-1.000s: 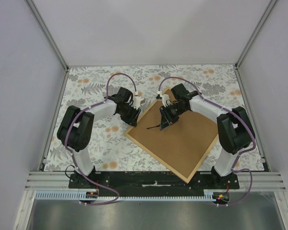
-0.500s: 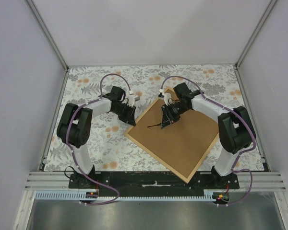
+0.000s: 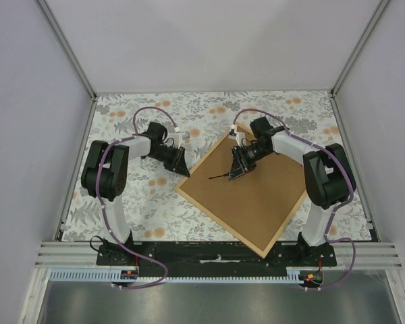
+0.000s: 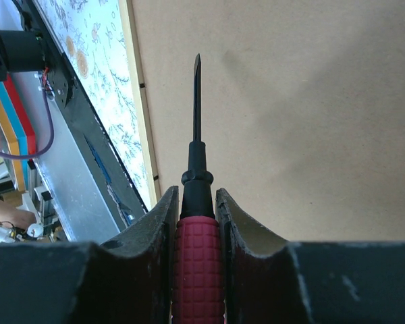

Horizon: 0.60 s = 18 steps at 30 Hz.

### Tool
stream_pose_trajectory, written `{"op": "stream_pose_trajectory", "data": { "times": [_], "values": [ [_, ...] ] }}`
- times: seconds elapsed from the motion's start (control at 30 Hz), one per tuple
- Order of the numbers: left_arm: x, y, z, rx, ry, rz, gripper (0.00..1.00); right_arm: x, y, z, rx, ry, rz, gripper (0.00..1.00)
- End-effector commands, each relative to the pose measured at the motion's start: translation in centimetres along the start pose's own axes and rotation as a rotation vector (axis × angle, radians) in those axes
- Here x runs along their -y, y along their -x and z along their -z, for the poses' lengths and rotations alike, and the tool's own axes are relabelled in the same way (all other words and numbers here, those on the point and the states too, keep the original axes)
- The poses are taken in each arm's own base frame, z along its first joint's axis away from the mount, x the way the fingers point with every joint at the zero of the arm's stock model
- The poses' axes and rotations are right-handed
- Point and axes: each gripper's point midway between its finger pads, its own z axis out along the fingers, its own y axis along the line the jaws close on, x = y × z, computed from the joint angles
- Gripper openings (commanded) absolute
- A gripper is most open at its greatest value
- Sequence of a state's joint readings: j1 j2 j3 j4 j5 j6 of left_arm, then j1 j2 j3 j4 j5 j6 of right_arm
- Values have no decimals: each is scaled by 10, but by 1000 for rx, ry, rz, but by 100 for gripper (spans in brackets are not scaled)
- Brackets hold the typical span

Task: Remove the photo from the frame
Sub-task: Adjust the photo frame item on the photo frame, then release the photo frame item from the photo frame.

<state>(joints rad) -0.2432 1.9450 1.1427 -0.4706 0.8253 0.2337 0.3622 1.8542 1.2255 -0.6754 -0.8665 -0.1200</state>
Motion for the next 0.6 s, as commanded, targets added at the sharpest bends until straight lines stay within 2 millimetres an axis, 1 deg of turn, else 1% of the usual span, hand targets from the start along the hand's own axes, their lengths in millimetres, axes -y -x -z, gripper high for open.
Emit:
{"op": "stream_pose_trajectory", "data": {
  "times": [0.0,0.03,0.07,0.17,0.23,0.3,0.37,0.43,0.5,0.53,0.57],
  "values": [
    [5,2,0,1,-60,13,10,-4,26,15,66,33,12,0],
    [5,9,5,20,-55,8,19,-2,30,17,74,26,11,0],
    [5,16,8,35,-51,5,23,2,34,20,85,17,10,0],
    [9,39,19,81,-58,-9,28,11,45,25,106,-8,8,0],
    [10,52,22,102,-51,-19,35,19,53,26,117,-33,11,0],
    [4,67,23,116,-9,-30,41,30,62,26,127,-80,16,0],
    [-7,79,19,116,75,-49,47,44,69,26,135,-140,14,0],
    [-14,88,12,106,137,-60,51,57,74,25,140,-186,13,0],
    [-17,94,0,88,178,-65,52,68,78,23,142,-221,3,0],
    [-18,100,-6,85,192,-71,52,70,80,23,146,-225,0,0],
    [-19,101,-12,73,200,-72,52,74,80,21,141,-229,-11,0]
  ]
}}
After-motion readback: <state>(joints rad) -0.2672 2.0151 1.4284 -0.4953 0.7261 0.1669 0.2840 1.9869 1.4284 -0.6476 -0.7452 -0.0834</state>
